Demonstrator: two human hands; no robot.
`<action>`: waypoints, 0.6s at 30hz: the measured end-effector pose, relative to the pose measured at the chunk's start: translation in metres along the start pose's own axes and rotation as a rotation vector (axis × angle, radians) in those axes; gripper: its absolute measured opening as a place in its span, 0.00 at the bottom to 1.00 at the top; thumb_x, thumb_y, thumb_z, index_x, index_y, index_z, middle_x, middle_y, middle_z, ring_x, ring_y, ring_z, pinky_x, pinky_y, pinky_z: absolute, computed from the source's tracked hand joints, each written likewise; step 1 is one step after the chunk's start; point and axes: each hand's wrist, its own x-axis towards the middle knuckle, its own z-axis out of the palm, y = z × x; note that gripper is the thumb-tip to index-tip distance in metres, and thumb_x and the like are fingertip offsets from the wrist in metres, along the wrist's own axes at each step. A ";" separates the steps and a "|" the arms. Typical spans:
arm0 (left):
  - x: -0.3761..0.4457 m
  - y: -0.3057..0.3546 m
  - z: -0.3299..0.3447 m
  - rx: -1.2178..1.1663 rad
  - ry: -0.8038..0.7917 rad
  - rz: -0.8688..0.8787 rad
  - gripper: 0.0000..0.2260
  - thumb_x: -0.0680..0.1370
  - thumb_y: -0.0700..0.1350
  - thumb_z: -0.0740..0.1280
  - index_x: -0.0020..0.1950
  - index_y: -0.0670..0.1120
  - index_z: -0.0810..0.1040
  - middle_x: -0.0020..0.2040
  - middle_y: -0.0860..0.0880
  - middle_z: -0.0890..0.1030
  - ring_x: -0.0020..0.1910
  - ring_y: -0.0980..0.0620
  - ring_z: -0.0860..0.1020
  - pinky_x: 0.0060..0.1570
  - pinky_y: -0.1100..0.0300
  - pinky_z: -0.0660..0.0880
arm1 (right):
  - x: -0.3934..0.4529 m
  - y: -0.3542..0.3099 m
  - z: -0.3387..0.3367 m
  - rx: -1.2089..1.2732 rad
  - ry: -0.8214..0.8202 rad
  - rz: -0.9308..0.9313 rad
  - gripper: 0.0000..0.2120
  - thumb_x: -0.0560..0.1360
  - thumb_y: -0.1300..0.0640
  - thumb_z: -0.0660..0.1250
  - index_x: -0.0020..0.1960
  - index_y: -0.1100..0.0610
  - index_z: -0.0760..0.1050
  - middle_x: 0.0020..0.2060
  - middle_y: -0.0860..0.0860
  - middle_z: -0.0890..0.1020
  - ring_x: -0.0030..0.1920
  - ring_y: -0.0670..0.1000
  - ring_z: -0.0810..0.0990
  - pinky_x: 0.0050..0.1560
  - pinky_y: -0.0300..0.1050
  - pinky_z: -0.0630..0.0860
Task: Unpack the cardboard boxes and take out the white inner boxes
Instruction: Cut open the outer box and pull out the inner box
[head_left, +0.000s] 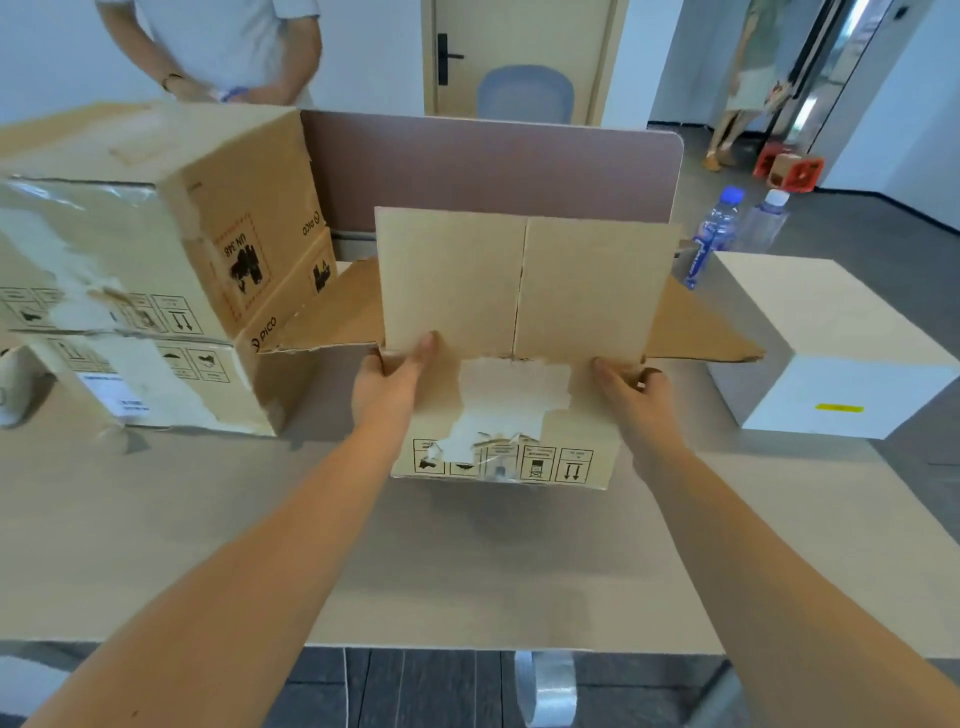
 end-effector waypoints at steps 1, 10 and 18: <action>-0.002 0.009 -0.001 0.012 0.006 0.033 0.25 0.73 0.55 0.68 0.63 0.41 0.71 0.60 0.45 0.76 0.62 0.46 0.73 0.63 0.53 0.68 | -0.001 -0.009 -0.001 -0.008 0.012 -0.020 0.13 0.72 0.52 0.69 0.50 0.58 0.70 0.53 0.56 0.78 0.54 0.56 0.78 0.59 0.55 0.74; -0.021 0.083 -0.014 0.184 0.058 0.288 0.27 0.72 0.49 0.72 0.67 0.43 0.66 0.62 0.47 0.75 0.60 0.48 0.73 0.51 0.59 0.68 | -0.021 -0.084 -0.010 -0.135 -0.010 -0.262 0.26 0.72 0.58 0.69 0.66 0.59 0.63 0.53 0.50 0.73 0.52 0.49 0.72 0.52 0.44 0.71; 0.002 0.118 -0.028 0.337 -0.097 0.247 0.30 0.69 0.49 0.74 0.66 0.43 0.67 0.58 0.47 0.76 0.52 0.48 0.75 0.52 0.53 0.74 | -0.013 -0.115 -0.011 -0.299 -0.142 -0.302 0.24 0.73 0.57 0.68 0.67 0.59 0.65 0.53 0.50 0.73 0.52 0.49 0.70 0.52 0.43 0.68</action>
